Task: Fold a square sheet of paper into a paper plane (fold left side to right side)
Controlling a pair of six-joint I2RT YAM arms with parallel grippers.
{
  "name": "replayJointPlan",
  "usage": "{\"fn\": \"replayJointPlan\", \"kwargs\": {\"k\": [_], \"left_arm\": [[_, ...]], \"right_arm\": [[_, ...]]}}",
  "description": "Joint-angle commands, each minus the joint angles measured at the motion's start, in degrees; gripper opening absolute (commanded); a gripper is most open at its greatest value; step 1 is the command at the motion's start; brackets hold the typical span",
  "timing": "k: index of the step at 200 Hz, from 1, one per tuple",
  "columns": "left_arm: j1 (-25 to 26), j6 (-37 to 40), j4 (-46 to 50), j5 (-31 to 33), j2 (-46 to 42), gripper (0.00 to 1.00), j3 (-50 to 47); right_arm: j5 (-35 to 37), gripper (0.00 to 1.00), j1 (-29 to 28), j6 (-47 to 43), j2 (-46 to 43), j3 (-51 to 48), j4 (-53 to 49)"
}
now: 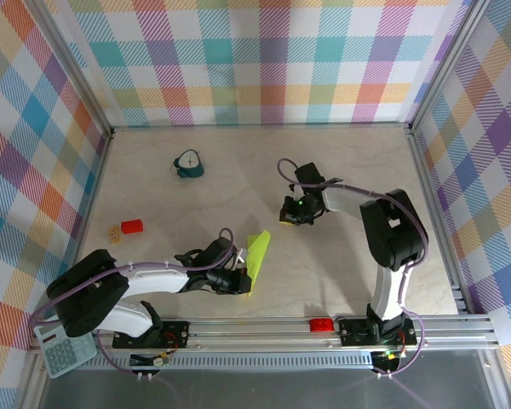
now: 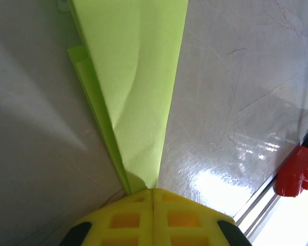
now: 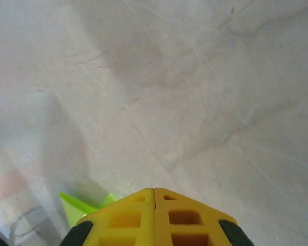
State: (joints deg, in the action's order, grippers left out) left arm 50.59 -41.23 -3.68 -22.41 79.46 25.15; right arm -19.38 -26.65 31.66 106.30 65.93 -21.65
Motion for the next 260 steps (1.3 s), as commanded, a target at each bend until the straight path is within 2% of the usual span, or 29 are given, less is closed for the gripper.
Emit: {"fn": "replayJointPlan", "kwargs": {"k": [1, 50, 86, 141, 175, 221, 241, 260], "left_arm": [[0.60, -1.41, 3.60, 3.78, 2.45, 0.00, 2.43], [0.48, -3.06, -1.16, 6.06, 7.64, 0.00, 7.96], [0.30, -2.32, -3.03, 5.11, 9.40, 0.05, 12.71], [-1.22, 1.11, -1.71, 4.83, 6.58, 0.24, 16.11], [-3.06, 6.20, 3.22, 6.23, 3.23, 0.38, 18.08], [-5.52, 15.99, 12.30, 14.02, -8.05, 0.62, 19.58], [-6.61, 20.42, 15.90, 17.32, -11.96, 0.74, 20.40], [-7.55, 24.75, 19.08, 20.83, -14.63, 0.81, 21.23]], "right_arm": [[1.61, 0.03, -0.41, -0.56, -7.13, -4.23, -1.65], [4.53, 0.09, -0.42, 1.98, -18.10, -16.78, -1.49], [6.49, 0.12, -0.39, 3.28, -23.52, -22.54, -2.36], [11.20, 0.24, -0.42, 4.56, -29.95, -26.03, -4.07], [12.21, 0.31, -0.42, 4.63, -30.88, -26.03, -5.09], [14.59, 0.53, -0.42, 4.90, -32.97, -26.13, -6.23], [15.39, 0.66, -0.42, 4.84, -33.86, -26.05, -6.69], [15.83, 0.81, -0.42, 4.97, -34.61, -25.95, -7.16]]}}
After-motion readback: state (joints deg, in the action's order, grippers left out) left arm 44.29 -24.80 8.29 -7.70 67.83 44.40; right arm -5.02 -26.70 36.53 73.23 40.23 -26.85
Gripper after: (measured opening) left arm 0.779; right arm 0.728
